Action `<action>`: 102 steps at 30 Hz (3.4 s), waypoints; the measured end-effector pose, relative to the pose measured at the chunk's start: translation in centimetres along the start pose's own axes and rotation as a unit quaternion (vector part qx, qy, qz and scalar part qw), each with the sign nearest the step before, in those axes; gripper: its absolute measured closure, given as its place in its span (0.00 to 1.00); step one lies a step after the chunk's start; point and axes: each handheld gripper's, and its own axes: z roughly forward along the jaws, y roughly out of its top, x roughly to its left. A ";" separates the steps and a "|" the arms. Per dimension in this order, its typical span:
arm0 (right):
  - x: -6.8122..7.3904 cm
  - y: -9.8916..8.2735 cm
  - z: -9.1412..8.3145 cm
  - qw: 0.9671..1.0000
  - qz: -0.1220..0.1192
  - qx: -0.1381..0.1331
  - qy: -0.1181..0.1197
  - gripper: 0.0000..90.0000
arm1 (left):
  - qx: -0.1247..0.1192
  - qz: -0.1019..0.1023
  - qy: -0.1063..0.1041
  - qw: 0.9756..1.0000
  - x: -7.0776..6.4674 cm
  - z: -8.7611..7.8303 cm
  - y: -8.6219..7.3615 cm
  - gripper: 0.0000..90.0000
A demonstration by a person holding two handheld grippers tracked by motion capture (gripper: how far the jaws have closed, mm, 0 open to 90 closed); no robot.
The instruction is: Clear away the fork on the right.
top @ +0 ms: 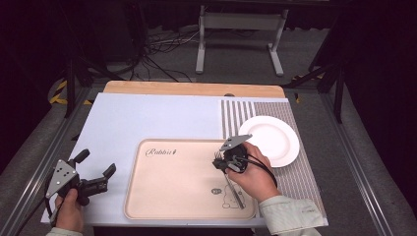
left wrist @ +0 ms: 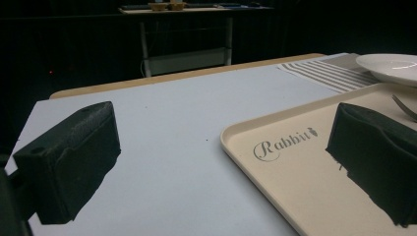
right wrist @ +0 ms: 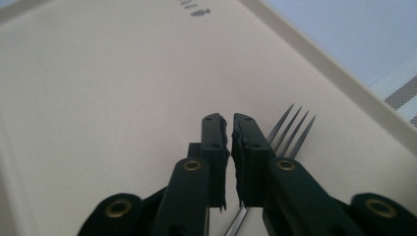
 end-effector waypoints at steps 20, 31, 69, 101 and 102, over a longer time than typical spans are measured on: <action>-1.4 -0.9 3.5 0.998 0.020 0.055 0.003 1.00 | 0.002 0.003 -0.002 1.000 0.1 0.1 0.0 0.00; -1.5 -0.9 3.6 0.998 0.017 0.062 -0.006 1.00 | 0.002 0.004 -0.002 1.000 0.0 0.0 0.0 0.00; -4.7 -2.8 1.8 0.996 0.061 0.054 -0.045 1.00 | 0.002 0.002 0.000 1.000 0.0 0.1 0.0 0.00; -3.2 -1.0 -3.6 0.995 -0.027 -0.079 -0.049 0.16 | 0.001 0.002 -0.002 1.000 -0.1 0.1 0.0 0.00; -3.1 -1.1 -4.0 0.995 -0.028 -0.083 -0.051 0.16 | 0.001 0.002 -0.002 1.000 -0.1 0.1 0.0 0.00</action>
